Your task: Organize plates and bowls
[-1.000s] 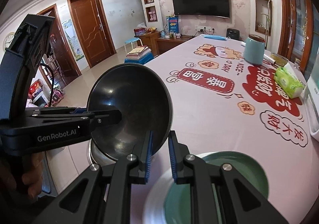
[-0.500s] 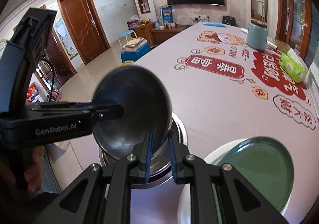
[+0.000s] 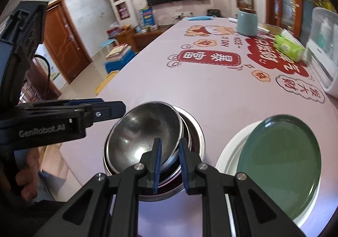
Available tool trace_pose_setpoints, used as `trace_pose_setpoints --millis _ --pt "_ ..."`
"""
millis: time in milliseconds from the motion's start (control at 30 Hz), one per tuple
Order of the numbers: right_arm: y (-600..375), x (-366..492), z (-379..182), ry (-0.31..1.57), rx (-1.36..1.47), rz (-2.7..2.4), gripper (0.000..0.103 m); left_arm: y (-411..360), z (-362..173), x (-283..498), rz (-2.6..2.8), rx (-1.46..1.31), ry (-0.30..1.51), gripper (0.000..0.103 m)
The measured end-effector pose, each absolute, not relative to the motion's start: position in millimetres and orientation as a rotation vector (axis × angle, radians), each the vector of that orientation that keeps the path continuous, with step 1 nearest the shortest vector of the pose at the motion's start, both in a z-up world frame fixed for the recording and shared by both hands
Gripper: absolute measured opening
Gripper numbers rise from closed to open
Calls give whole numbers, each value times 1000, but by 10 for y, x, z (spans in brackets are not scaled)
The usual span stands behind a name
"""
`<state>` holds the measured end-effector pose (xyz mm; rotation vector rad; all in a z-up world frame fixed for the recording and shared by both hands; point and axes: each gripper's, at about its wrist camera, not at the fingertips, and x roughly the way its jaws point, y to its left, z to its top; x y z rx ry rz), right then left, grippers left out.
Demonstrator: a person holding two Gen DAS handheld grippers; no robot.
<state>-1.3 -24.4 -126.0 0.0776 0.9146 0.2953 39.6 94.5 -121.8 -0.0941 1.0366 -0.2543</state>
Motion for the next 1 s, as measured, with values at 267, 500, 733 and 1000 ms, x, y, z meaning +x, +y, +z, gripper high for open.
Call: trace_pose_setpoints --millis 267,500,733,1000 --pt "-329 -36 -1310 910 189 181 17 1021 -1232 499 -323 -37 1037 50" --pt "-452 -96 -1367 920 285 113 19 1120 -1288 548 -347 -27 1056 57" --pt "-498 -146 -1425 956 332 87 38 1147 -1459 627 -359 -12 1138 64" --pt "-508 -107 -1540 1011 390 116 42 1133 -1775 746 -374 11 1295 65"
